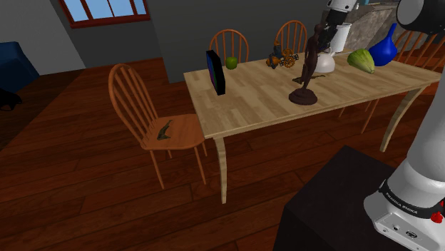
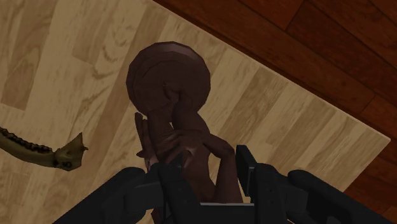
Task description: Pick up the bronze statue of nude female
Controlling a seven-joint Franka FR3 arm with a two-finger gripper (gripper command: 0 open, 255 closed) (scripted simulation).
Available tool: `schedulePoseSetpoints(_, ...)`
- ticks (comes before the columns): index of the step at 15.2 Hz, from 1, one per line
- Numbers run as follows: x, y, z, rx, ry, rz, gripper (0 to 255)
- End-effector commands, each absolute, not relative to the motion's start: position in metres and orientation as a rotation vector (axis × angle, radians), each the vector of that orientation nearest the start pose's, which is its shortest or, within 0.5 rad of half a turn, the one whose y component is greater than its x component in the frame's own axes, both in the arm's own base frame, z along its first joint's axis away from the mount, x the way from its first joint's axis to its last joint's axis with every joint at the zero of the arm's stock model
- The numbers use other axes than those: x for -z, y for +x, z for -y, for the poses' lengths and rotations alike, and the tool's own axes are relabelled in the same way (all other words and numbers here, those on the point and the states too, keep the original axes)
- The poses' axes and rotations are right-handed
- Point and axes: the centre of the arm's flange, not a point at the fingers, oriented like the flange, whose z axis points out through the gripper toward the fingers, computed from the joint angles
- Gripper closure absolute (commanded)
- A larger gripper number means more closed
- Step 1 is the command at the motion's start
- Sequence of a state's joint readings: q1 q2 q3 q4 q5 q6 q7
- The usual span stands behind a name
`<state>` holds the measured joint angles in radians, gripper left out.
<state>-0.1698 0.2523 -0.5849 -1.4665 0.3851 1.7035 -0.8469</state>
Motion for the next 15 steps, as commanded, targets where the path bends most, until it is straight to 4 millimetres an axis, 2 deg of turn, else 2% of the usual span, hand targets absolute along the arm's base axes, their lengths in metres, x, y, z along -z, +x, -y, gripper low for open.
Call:
schedulePoseSetpoints(1, -0.56, 0.511, 0.374, 0.288, -2.975, 0.094, 255)
schedulePoseSetpoints(7, -0.56, 0.51, 0.374, 0.288, -2.975, 0.094, 255)
schedulePoseSetpoints(15, -0.602, 0.51, 0.374, 0.288, -2.975, 0.094, 255)
